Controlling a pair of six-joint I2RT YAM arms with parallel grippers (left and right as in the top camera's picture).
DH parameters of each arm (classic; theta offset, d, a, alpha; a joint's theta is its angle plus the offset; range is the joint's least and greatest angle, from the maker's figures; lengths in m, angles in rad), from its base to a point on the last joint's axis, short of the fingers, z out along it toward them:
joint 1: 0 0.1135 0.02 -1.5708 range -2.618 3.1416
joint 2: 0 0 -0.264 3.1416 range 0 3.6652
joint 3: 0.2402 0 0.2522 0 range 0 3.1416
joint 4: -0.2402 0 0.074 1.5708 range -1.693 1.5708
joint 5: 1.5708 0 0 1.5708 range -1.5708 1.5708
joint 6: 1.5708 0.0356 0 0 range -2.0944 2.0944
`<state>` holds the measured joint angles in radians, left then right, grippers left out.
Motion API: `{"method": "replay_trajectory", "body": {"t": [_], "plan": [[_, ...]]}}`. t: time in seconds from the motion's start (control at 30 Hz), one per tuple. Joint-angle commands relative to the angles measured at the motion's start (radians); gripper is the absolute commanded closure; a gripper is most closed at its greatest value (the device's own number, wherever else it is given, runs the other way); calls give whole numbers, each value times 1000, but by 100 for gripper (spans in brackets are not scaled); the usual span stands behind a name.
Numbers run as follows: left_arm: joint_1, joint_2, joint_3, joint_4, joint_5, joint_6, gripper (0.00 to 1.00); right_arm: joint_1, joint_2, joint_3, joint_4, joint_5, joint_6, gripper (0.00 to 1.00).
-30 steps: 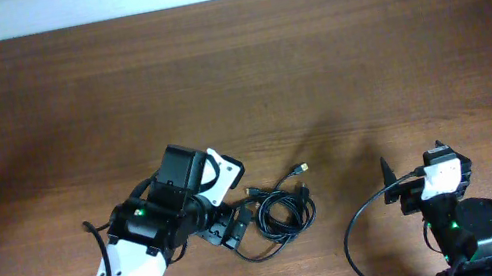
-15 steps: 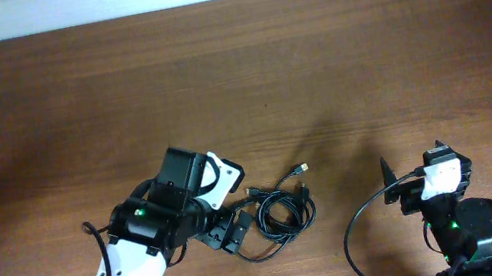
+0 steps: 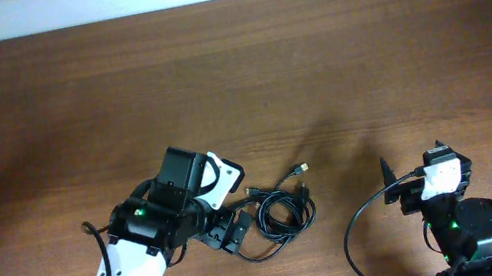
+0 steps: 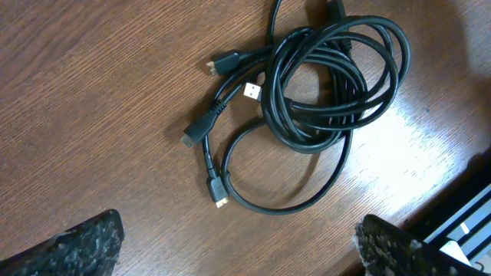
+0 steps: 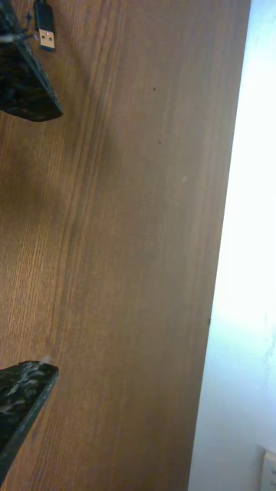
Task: Untangle cables
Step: 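Close the left gripper on the black cable bundle and lift it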
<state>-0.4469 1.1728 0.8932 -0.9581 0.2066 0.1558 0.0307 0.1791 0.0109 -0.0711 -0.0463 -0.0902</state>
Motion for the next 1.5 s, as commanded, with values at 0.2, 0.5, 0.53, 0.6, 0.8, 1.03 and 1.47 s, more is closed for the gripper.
{"method": "replay_trajectory", "body": {"t": [0.2,0.5,0.53,0.6,0.8,1.03,1.47], "plan": [[-5,6,18,-6,14,-11,1,8,2,-5,-4,-10,-7,1],[-5,6,19,-6,14,-11,1,8,1,-5,-4,-10,-7,1],[-5,6,18,-6,14,-11,1,8,1,-5,-4,-10,-7,1],[-5,6,18,-6,14,-11,1,8,1,-5,-4,-10,-7,1],[-5,6,18,3,7,-12,1,8,2,-5,-4,-10,-7,1],[-5,6,18,18,8,-12,1,8,2,-5,-4,-10,-7,1],[-31,103,18,29,19,-119,8,8,2,-5,-4,-10,-7,1]]}}
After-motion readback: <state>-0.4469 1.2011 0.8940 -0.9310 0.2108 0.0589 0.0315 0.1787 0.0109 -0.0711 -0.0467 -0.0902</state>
